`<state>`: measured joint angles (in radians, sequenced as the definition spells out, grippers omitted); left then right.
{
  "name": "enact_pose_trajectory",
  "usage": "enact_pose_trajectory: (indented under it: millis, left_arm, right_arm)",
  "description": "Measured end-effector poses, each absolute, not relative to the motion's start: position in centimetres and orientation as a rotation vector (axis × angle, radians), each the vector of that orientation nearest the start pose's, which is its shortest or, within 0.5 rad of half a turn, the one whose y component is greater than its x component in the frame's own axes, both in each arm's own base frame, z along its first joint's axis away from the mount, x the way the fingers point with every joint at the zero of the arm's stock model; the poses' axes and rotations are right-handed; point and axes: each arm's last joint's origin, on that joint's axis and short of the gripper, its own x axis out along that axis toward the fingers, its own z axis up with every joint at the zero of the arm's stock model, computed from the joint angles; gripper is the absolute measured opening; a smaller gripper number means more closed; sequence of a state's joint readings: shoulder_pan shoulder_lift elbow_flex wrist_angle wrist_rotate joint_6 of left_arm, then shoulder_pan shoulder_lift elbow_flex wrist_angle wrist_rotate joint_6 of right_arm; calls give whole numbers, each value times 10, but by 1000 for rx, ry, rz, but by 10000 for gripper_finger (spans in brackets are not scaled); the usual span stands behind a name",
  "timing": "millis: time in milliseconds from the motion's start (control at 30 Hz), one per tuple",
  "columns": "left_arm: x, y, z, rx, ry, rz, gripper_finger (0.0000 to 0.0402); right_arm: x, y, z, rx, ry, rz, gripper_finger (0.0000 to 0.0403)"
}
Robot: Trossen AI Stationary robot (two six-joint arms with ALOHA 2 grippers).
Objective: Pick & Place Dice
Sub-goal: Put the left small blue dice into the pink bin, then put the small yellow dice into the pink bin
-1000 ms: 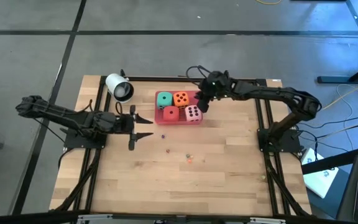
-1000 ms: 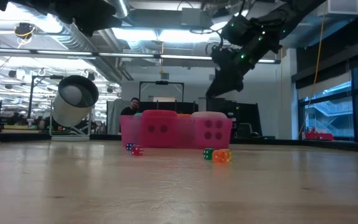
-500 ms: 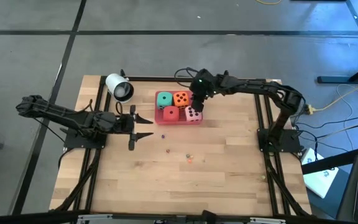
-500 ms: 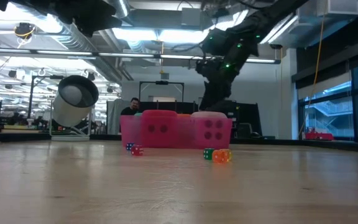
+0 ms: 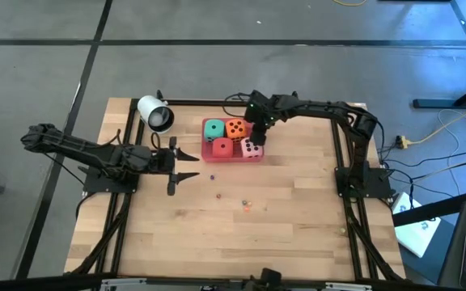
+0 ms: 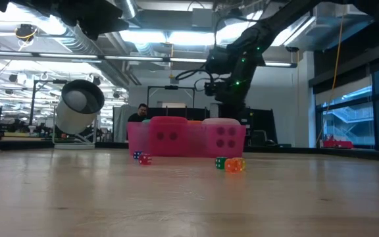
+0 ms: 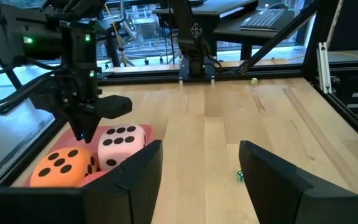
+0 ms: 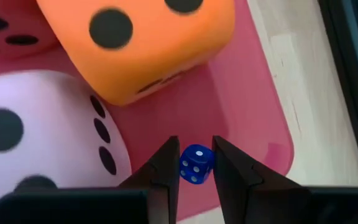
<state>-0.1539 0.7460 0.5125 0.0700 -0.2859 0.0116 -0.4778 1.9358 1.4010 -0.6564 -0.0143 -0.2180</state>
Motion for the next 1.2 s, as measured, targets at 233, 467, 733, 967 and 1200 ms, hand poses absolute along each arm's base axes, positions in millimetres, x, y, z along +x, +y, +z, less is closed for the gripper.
enact_pose_trajectory:
  millis: [233,467,733,967,1200]
  left_arm:
    - [176,-19,265,55,184,131,210]
    - [182,-20,260,54,212,132,210]
    - [183,-20,261,61,202,133,210]
    - [183,-20,262,66,195,135,210]
    - [183,-20,262,66,194,136,210]
  right_arm:
    - [346,-181,187,92,1212,-265,74]
    - [346,-180,186,87,1217,-255,84]
    - [346,-180,186,88,1217,-256,148]
    - [345,-181,186,104,1215,-272,209]
    - [345,-181,186,92,1216,-265,234]
